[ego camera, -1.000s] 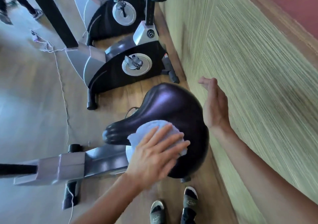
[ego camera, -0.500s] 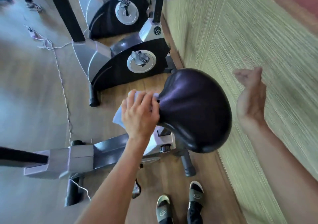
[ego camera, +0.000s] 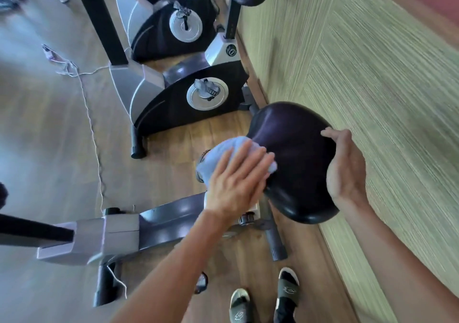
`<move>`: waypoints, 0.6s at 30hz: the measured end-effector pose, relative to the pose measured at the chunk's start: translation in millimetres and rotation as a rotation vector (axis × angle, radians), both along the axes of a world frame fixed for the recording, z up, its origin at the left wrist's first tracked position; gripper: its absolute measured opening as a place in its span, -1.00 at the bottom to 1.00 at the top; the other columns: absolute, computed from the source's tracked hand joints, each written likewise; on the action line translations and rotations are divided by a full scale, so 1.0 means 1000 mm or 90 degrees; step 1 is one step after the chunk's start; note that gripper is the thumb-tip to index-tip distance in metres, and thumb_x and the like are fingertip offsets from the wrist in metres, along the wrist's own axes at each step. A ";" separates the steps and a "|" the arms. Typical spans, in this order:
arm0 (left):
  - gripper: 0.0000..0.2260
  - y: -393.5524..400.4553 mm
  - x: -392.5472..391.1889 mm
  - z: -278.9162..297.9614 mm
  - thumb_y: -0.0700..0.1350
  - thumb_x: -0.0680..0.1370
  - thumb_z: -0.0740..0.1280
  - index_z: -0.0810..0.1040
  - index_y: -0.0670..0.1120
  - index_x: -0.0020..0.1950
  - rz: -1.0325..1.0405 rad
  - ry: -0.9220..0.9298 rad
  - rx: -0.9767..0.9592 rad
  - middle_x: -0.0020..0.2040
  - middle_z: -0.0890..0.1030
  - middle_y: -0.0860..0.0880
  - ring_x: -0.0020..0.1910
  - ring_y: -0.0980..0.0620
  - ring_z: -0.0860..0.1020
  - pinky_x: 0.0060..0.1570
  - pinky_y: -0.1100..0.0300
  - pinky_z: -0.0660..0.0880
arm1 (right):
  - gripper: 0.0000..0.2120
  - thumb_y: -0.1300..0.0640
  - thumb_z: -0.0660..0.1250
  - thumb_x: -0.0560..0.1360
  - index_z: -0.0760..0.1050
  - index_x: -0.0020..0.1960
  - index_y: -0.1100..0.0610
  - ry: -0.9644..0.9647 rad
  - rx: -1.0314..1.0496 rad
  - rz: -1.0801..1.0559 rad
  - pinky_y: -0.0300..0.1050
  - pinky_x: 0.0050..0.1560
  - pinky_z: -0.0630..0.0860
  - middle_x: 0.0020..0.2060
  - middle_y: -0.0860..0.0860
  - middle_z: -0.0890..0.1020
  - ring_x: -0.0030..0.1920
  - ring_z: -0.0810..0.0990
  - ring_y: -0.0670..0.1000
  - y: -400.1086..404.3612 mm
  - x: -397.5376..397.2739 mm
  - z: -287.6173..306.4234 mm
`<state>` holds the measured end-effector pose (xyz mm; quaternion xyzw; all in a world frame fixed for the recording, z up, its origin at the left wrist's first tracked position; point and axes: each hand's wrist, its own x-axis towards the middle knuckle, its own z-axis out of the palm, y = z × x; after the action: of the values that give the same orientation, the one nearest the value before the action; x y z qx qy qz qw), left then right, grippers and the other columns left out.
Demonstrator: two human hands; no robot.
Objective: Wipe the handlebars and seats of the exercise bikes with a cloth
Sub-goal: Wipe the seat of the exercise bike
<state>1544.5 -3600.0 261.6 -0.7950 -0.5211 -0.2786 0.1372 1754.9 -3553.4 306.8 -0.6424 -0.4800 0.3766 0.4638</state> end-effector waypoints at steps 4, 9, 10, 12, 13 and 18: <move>-0.79 0.018 -0.007 0.009 -0.08 0.67 0.31 0.69 -0.06 0.21 0.288 -0.167 0.011 0.15 0.69 0.03 0.35 -0.14 0.55 0.34 -0.04 0.44 | -0.57 -0.05 -0.05 0.71 0.56 0.31 -0.02 -0.009 0.011 0.019 -0.10 0.50 0.28 0.44 -0.12 0.50 0.44 0.40 -0.17 -0.003 0.000 -0.002; -0.75 -0.018 0.102 -0.008 -0.16 0.64 0.29 0.69 -0.09 0.25 0.074 -0.226 0.018 0.24 0.68 0.03 0.39 -0.04 0.54 0.43 -0.06 0.39 | -0.48 -0.16 -0.06 0.66 0.60 0.25 0.03 0.059 0.012 0.040 -0.20 0.47 0.28 0.38 -0.10 0.55 0.41 0.44 -0.22 0.000 0.009 -0.001; -0.76 -0.026 0.119 -0.008 -0.17 0.65 0.29 0.69 -0.10 0.24 0.041 -0.249 0.010 0.22 0.69 0.03 0.37 -0.02 0.55 0.43 -0.03 0.38 | -0.46 -0.18 -0.08 0.67 0.61 0.22 0.03 0.091 0.010 0.049 -0.18 0.48 0.28 0.35 -0.08 0.58 0.39 0.47 -0.21 0.002 0.013 0.000; -0.78 -0.044 0.149 -0.009 -0.18 0.68 0.27 0.69 -0.14 0.21 -0.025 -0.270 0.010 0.18 0.70 0.00 0.31 0.00 0.58 0.41 0.03 0.40 | -0.39 -0.25 -0.12 0.66 0.61 0.17 0.05 0.161 0.005 0.048 -0.11 0.51 0.28 0.27 -0.01 0.64 0.34 0.54 -0.17 0.007 0.027 0.002; -0.80 -0.056 0.162 -0.015 -0.18 0.69 0.29 0.69 -0.15 0.19 -0.068 -0.254 0.012 0.15 0.71 -0.01 0.28 0.01 0.60 0.38 0.05 0.44 | -0.37 -0.27 -0.14 0.66 0.60 0.16 0.05 0.171 0.002 0.036 -0.09 0.52 0.28 0.25 0.01 0.65 0.32 0.56 -0.17 0.008 0.034 0.005; -0.79 -0.071 0.149 -0.074 -0.21 0.70 0.25 0.70 -0.14 0.12 -0.215 -0.132 -0.101 -0.06 0.70 -0.02 -0.04 -0.01 0.68 -0.09 0.14 0.57 | -0.29 -0.25 -0.27 0.69 0.58 0.21 0.06 0.148 -0.001 0.013 0.00 0.57 0.22 0.26 0.02 0.65 0.32 0.57 -0.15 -0.010 0.077 0.027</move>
<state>1693.2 -3671.4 187.4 -0.8465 -0.4121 -0.3357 -0.0290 1831.8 -3563.0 333.3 -0.5897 -0.4289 0.4536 0.5124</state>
